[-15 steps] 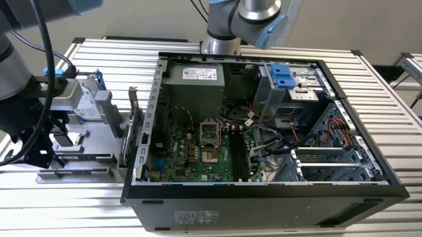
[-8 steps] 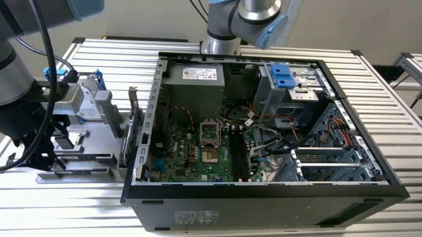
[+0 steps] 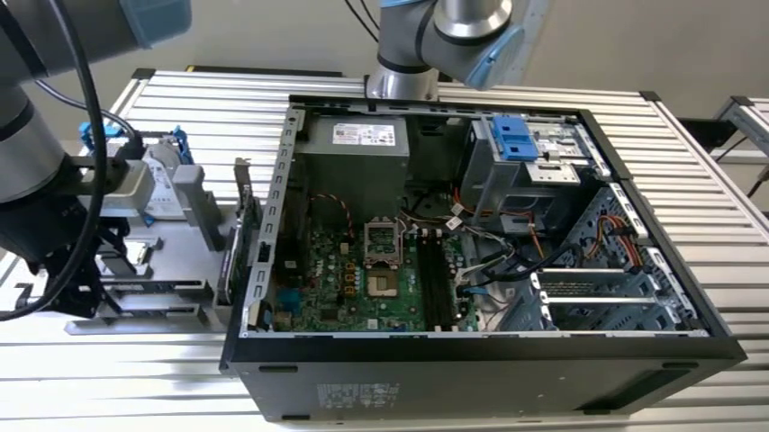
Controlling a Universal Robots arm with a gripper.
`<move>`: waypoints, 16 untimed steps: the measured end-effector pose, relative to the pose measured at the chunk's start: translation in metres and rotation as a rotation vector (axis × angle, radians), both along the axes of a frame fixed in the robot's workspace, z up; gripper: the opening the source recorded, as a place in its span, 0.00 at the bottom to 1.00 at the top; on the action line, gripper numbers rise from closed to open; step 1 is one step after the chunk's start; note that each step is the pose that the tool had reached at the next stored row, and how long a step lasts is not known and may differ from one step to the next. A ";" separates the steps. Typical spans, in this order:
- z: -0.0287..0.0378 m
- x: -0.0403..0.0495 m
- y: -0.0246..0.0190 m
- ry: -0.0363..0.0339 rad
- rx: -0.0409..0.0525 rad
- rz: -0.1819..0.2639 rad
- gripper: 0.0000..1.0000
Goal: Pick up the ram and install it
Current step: 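Pick up the ram and move it above insertion slot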
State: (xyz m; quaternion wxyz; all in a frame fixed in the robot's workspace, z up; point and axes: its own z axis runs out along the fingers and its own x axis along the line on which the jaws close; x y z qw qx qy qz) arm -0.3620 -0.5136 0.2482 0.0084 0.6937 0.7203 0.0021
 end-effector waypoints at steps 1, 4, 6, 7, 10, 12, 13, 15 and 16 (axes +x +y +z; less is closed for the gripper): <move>-0.0008 0.0000 -0.0004 0.0000 0.0001 0.000 1.00; -0.0033 0.0000 -0.0016 0.0000 0.0000 0.000 1.00; -0.0051 -0.0001 -0.0023 0.0000 0.0000 0.000 1.00; -0.0060 -0.0001 -0.0027 0.0001 0.0000 0.000 1.00; -0.0089 -0.0001 -0.0036 0.0001 -0.0001 0.000 1.00; -0.0110 -0.0001 -0.0040 0.0000 0.0000 0.000 1.00; -0.0120 -0.0001 -0.0042 0.0000 0.0000 0.000 1.00; -0.0143 -0.0001 -0.0044 0.0000 0.0000 0.000 1.00; -0.0155 -0.0001 -0.0044 0.0001 0.0000 0.000 1.00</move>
